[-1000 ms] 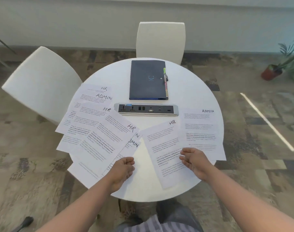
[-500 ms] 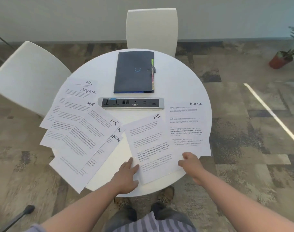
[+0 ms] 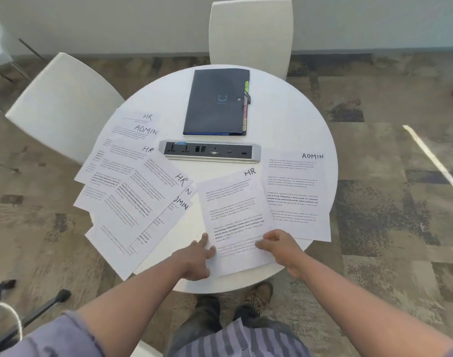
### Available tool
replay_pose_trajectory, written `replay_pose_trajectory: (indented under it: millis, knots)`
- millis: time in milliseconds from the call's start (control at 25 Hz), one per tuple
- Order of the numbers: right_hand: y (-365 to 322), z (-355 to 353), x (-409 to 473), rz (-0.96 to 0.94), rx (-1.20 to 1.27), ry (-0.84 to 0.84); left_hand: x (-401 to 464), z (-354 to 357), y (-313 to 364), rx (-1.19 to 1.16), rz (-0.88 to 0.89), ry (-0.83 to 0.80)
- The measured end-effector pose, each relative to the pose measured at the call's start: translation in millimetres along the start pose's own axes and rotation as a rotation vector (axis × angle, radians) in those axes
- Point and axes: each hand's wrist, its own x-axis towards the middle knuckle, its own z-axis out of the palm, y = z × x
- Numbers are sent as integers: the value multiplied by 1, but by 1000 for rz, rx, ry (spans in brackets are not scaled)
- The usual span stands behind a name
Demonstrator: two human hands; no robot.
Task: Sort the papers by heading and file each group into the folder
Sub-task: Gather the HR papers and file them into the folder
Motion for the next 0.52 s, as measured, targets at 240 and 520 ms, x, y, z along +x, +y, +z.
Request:
replay_pose_trajectory:
  millis: [240,520]
  knots:
    - [-4,13,-5,-36,-260,228,-2,0,2,-3,-6,-3]
    - [8,20,-7,14,-348,302,-2,1,-2,-34,6,6]
